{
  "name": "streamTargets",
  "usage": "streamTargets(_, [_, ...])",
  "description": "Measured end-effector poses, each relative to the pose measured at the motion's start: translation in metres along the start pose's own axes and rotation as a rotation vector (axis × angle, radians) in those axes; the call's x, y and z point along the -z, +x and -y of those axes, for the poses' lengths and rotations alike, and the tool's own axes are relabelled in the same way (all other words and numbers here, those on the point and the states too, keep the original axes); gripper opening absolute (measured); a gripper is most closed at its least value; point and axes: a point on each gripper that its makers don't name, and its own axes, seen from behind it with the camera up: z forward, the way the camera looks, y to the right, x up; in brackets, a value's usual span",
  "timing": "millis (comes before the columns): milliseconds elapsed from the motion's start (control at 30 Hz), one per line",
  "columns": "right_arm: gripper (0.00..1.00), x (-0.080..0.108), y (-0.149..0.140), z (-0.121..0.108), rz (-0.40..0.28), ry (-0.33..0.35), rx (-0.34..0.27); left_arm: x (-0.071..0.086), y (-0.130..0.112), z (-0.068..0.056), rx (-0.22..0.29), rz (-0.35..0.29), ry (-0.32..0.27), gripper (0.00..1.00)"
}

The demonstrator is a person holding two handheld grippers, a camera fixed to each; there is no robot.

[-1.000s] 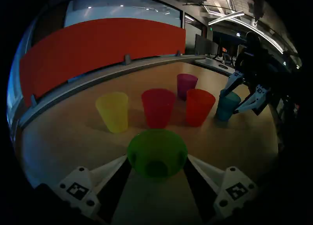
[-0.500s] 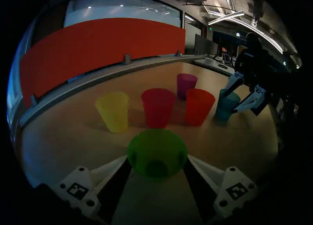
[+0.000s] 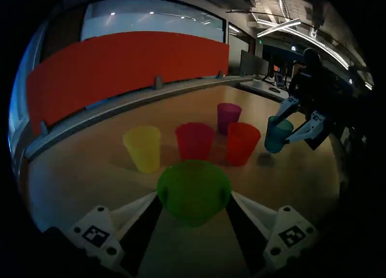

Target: Pour water

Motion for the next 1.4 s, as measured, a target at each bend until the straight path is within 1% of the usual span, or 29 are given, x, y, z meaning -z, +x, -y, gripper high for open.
streamTargets(200, [0.89,0.012,0.021,-0.001,-0.039,-0.018,0.006,0.018,0.022,0.000,0.004,-0.041,0.008,0.85])
streamTargets(600, [0.88,0.041,0.065,-0.001,-0.122,-0.047,0.021,0.049,0.049,-0.005,-0.035,-0.080,0.047,0.85])
streamTargets(967, [0.89,0.062,0.093,0.007,-0.191,-0.058,0.031,0.079,0.079,-0.007,-0.052,-0.143,0.083,0.85])
streamTargets(1167, [0.88,0.071,0.105,0.014,-0.231,-0.056,0.029,0.092,0.091,-0.009,-0.060,-0.175,0.098,0.85])
streamTargets(1400, [0.88,0.078,0.119,0.020,-0.287,-0.052,0.025,0.101,0.101,-0.013,-0.060,-0.205,0.103,0.85])
